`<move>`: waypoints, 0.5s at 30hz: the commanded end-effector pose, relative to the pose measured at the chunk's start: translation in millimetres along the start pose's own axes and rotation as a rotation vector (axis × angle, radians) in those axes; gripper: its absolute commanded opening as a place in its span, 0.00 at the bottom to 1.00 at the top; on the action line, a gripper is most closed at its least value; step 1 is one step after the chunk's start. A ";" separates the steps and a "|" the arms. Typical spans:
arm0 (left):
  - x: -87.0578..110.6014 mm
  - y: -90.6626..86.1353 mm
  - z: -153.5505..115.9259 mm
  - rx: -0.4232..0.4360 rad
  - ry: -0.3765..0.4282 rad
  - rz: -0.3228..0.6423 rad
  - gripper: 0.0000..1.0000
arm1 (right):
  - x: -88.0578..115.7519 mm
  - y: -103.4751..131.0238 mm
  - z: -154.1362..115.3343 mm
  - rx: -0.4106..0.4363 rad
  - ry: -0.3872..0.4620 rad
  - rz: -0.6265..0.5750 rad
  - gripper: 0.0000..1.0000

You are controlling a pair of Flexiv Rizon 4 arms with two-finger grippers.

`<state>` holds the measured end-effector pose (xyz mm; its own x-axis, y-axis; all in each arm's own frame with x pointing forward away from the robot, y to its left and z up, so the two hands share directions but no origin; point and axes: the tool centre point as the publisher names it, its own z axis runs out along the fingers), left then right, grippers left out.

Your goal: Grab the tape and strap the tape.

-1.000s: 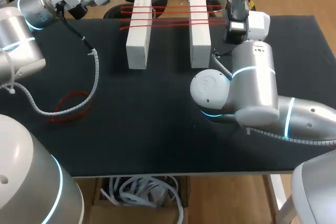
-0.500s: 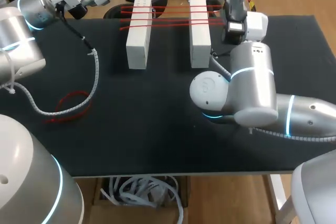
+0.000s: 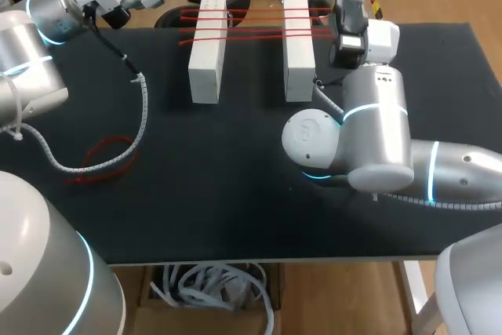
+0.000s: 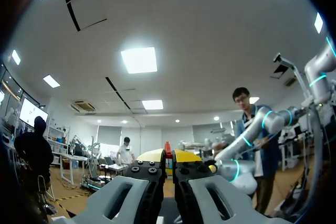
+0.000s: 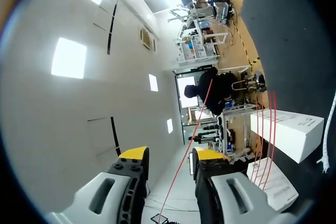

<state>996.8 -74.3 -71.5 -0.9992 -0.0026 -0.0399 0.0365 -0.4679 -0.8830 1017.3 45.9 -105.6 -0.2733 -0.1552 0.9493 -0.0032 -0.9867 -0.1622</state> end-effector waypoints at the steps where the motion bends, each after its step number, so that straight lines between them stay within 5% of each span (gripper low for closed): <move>1: 0.4 0.4 0.1 0.000 -0.001 0.001 0.00 | 0.9 -0.8 1.7 -0.002 -0.002 -0.005 0.31; 8: 0.4 0.4 0.1 0.000 -0.001 0.001 0.00 | 1.9 -0.3 4.1 -0.004 0.001 -0.008 0.25; 15: 0.4 0.4 0.1 0.000 -0.001 0.001 0.00 | 0.6 -0.2 2.2 -0.006 -0.010 -0.006 0.31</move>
<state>996.8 -74.3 -71.5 -0.9992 -0.0026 -0.0399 0.0365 -0.4679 -0.8830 1020.3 45.3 -105.2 -0.2677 -0.1507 0.9516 -0.0077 -0.9873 -0.1585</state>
